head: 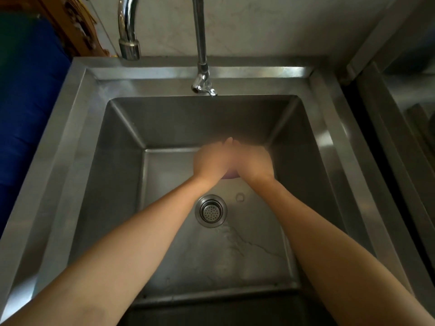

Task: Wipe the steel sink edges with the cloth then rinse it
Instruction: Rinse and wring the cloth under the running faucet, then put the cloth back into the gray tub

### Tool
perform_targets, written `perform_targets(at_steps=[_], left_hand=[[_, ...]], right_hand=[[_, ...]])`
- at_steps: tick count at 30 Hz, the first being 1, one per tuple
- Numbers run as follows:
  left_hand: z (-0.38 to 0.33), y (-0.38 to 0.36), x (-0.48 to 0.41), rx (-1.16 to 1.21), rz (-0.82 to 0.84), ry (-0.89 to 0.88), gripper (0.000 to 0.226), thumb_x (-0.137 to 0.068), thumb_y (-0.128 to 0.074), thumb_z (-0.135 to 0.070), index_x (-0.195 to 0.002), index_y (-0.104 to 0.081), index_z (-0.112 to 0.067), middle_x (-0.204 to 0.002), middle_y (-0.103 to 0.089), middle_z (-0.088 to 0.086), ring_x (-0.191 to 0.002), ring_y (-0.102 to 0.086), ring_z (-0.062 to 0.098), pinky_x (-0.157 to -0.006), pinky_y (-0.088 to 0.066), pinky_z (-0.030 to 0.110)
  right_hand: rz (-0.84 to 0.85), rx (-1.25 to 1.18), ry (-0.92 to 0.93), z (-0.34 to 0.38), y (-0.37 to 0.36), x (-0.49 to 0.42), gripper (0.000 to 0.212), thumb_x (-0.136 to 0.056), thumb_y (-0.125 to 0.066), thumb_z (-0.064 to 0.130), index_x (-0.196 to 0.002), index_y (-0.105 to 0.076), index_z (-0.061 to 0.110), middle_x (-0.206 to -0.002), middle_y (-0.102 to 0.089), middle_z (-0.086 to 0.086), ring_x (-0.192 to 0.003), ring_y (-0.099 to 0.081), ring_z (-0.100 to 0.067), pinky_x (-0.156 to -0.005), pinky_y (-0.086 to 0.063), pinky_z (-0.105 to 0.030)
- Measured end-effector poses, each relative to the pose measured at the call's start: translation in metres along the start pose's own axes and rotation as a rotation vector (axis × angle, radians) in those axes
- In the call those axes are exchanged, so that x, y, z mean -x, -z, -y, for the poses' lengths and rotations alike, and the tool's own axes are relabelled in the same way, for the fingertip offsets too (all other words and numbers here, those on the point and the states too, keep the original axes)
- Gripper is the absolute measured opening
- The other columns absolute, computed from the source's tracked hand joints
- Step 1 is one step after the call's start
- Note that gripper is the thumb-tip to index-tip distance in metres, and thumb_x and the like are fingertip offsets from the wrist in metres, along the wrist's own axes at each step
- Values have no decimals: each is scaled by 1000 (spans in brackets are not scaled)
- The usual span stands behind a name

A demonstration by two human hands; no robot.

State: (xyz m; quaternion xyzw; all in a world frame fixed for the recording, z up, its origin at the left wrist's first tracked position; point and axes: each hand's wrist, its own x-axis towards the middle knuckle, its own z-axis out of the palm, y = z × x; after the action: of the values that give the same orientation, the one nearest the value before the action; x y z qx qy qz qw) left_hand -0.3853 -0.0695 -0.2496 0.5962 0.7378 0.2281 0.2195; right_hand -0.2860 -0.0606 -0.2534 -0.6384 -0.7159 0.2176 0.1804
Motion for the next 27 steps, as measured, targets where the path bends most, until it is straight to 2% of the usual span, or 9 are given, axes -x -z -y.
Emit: perform_targets(at_steps=[5, 8, 10, 12, 14, 17, 19, 23, 27], left_hand=[[-16, 9, 27, 40, 37, 49, 55, -100, -27, -36, -92, -69, -1, -101, -69, 21, -98, -60, 38, -75, -42, 36], [-34, 25, 42, 149, 96, 158, 56, -100, -28, -38, -91, -67, 1, -102, -67, 24, -98, -59, 39, -76, -42, 37], [-47, 41, 51, 240, 133, 240, 55, -98, -31, -42, -91, -67, -1, -97, -66, 23, -96, -60, 38, -71, -44, 35], [-59, 59, 61, 426, 166, 334, 52, -97, -34, -47, -94, -64, -5, -91, -63, 15, -83, -61, 33, -46, -46, 28], [-70, 77, 68, 656, 213, 458, 52, -95, -37, -52, -103, -61, -6, -98, -63, 14, -74, -61, 29, -33, -44, 22], [-88, 101, 77, 1053, 291, 545, 34, -93, -47, -47, -92, -58, -15, -100, -64, 11, -70, -64, 21, -42, -53, 27], [-107, 120, 86, 1171, 377, 514, 23, -92, -54, -38, -99, -58, -16, -99, -65, 10, -75, -64, 20, -51, -58, 32], [-141, 160, 93, 948, 586, 247, 20, -86, -61, -37, -102, -58, -26, -101, -66, 2, -88, -64, 21, -89, -51, 47], [-184, 193, 98, 753, 638, 18, 15, -85, -63, -37, -99, -59, -30, -97, -68, -2, -88, -64, 17, -87, -49, 40]], right_hand=[[-74, 271, 292, -1, 23, 22, 61, -92, -9, 34, -86, -66, 13, -72, -70, -10, -65, -64, -37, -50, -36, -35], [-102, 341, 378, 6, 48, 38, 28, -91, -39, 18, -80, -65, 13, -58, -66, -8, -47, -60, -35, -41, -39, -31], [-142, 391, 409, 14, 66, 50, 30, -90, -35, 21, -84, -64, 15, -62, -65, -8, -52, -61, -34, -43, -37, -31], [-182, 195, 321, 26, 88, 59, 34, -96, -32, 30, -94, -60, 12, -80, -66, -13, -69, -63, -36, -53, -41, -37], [-74, -236, -10, 37, 113, 68, 43, -95, -37, 46, -114, -51, 10, -105, -64, -16, -92, -63, -32, -75, -51, -42], [168, -673, -353, 47, 150, 78, 65, -87, -47, 58, -127, -45, 7, -120, -61, -15, -96, -66, -28, -77, -58, -42], [270, -774, -342, 52, 178, 90, 49, -91, -52, 44, -118, -55, 3, -105, -66, -14, -84, -67, -24, -71, -56, -32], [189, -906, -260, 62, 243, 107, 12, -91, -58, 23, -94, -60, 12, -83, -64, -4, -69, -61, -14, -67, -49, -25], [226, -939, -232, 64, 301, 125, 14, -91, -55, 16, -105, -55, 11, -89, -61, -5, -77, -61, -16, -70, -52, -29]])
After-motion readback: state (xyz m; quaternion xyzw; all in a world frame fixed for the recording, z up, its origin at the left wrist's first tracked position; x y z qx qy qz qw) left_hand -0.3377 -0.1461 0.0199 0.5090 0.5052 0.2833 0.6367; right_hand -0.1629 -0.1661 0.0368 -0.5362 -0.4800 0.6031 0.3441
